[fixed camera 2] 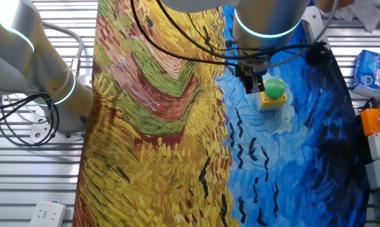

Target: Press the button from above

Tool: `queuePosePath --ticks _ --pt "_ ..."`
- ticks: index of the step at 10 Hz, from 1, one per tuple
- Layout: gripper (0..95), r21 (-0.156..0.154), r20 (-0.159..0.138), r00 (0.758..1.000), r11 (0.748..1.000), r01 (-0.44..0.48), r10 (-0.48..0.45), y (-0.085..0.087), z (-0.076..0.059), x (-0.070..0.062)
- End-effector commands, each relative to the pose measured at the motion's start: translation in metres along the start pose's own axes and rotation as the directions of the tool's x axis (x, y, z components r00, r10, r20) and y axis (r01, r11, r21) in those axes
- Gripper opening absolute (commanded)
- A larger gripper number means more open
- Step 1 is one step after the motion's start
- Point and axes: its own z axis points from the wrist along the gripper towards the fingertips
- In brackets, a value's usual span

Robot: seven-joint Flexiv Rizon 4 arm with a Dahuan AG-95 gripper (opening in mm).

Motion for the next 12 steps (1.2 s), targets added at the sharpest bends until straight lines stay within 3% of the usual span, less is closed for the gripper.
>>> queuePosePath --ticks 1,3,6,12 --pt "0.0 0.016 -0.037 0.999 1.000 -0.004 0.005 0.002 -0.006 -0.021" --pt "0.0 0.026 -0.078 0.997 0.999 -0.023 0.025 0.006 -0.011 -0.048" --pt "0.0 0.041 -0.104 0.994 0.999 -0.028 0.032 0.009 -0.004 -0.069" --pt "0.0 0.044 -0.114 0.993 0.999 -0.028 0.033 0.007 0.006 -0.070"
